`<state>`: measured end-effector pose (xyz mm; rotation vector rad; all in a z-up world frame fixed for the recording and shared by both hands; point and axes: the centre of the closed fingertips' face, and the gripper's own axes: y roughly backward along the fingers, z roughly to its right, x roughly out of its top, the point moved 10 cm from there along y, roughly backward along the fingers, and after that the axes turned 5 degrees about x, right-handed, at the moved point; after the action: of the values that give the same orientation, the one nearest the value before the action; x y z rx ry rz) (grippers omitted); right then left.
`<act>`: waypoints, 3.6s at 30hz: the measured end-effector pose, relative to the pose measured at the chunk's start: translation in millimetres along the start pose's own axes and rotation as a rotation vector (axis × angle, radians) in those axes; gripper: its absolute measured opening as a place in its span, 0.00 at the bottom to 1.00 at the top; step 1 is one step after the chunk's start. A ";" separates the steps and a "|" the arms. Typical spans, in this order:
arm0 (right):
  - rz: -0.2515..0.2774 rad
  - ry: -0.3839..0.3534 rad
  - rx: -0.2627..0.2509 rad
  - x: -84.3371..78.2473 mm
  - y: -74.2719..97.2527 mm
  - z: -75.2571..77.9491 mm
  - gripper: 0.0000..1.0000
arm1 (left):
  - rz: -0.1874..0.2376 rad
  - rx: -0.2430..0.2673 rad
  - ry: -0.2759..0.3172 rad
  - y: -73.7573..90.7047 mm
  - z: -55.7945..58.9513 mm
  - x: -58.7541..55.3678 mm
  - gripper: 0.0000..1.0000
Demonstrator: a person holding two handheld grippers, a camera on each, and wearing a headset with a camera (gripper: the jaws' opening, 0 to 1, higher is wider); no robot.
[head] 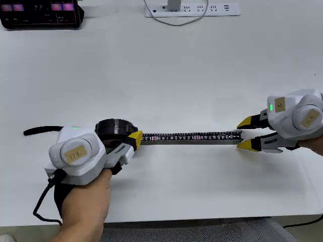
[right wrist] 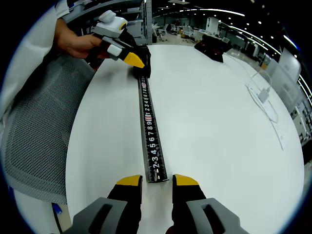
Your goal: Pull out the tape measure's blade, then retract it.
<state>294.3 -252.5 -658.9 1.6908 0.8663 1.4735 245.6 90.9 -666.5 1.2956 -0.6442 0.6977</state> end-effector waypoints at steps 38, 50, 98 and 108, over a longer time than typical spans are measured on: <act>-0.019 -0.003 0.009 0.4 -6.4 2.9 0.12 | 0.010 0.006 -0.013 3.3 -0.2 3.0 0.60; -0.028 0.002 0.009 1.3 -6.2 2.7 0.11 | -0.020 0.006 -0.027 2.5 -1.2 5.4 0.58; 0.036 0.016 0.042 31.6 -21.1 6.8 0.11 | -0.040 -0.019 0.010 1.9 -4.2 5.8 0.57; 0.047 0.023 0.053 40.7 -26.2 7.3 0.11 | -0.043 -0.023 0.012 1.3 -4.4 5.4 0.57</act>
<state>305.6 -205.0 -661.2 1.7473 0.8902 1.5163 248.1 95.9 -662.3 1.2798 -0.6111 0.6611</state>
